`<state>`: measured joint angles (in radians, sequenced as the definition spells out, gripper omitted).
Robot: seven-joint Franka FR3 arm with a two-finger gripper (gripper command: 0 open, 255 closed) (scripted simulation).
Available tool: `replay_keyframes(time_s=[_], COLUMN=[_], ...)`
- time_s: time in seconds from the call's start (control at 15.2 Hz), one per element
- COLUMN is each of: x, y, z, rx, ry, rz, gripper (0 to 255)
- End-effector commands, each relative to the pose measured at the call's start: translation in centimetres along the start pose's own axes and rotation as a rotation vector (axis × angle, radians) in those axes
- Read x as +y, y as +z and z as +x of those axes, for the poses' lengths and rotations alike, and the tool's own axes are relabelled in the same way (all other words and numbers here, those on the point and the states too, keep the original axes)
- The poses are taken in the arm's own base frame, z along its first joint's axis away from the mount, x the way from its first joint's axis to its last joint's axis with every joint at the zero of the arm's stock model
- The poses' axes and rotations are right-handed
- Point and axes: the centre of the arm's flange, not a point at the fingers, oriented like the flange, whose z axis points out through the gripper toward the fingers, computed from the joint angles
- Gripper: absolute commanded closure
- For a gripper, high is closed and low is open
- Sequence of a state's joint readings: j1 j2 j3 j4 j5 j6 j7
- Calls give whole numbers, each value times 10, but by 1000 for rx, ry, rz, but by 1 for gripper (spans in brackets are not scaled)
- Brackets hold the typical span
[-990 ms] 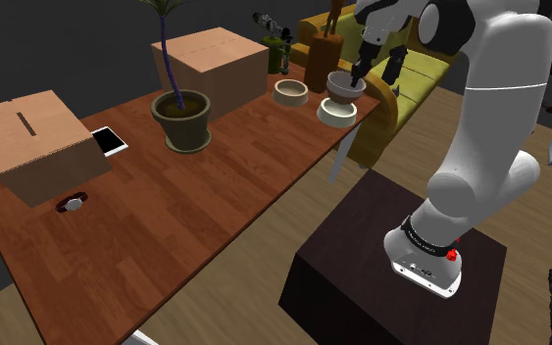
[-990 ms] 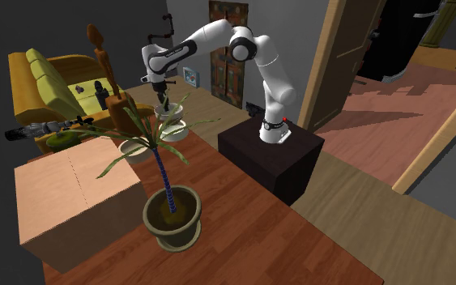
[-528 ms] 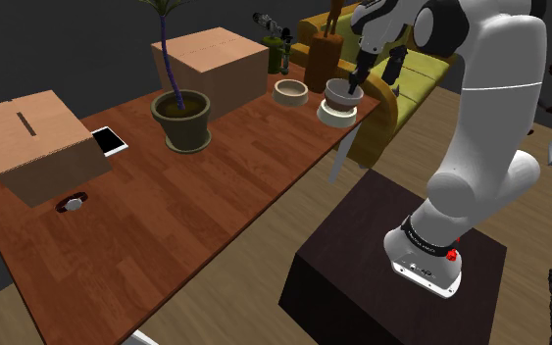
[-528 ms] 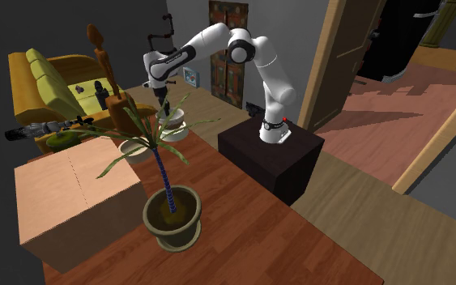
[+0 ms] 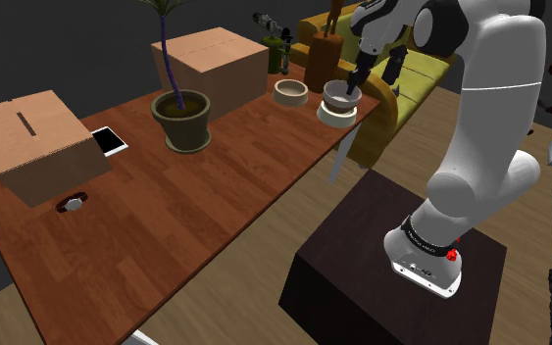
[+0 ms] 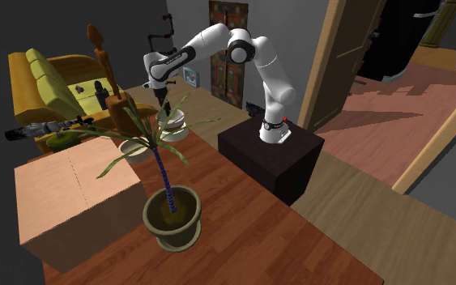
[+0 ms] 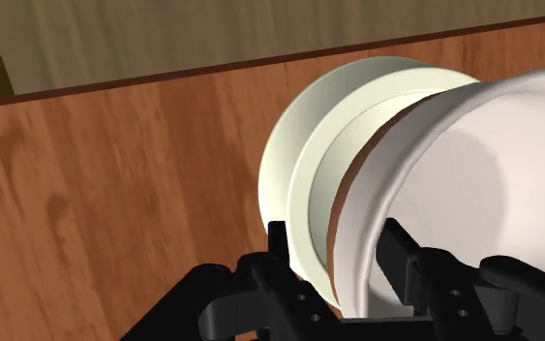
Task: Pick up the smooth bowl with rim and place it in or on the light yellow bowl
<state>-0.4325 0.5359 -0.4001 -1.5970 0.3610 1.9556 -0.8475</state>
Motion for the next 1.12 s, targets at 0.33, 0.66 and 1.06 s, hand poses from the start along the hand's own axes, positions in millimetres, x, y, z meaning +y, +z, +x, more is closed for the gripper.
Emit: replay_keyframes(time_s=[0.33,0.66,1.06], x=[0,0,0], y=[-13,-50,-50], z=[0,0,0], rx=[0,0,0], ry=[0,0,0], rz=[0,0,0], gripper=[0,0,0])
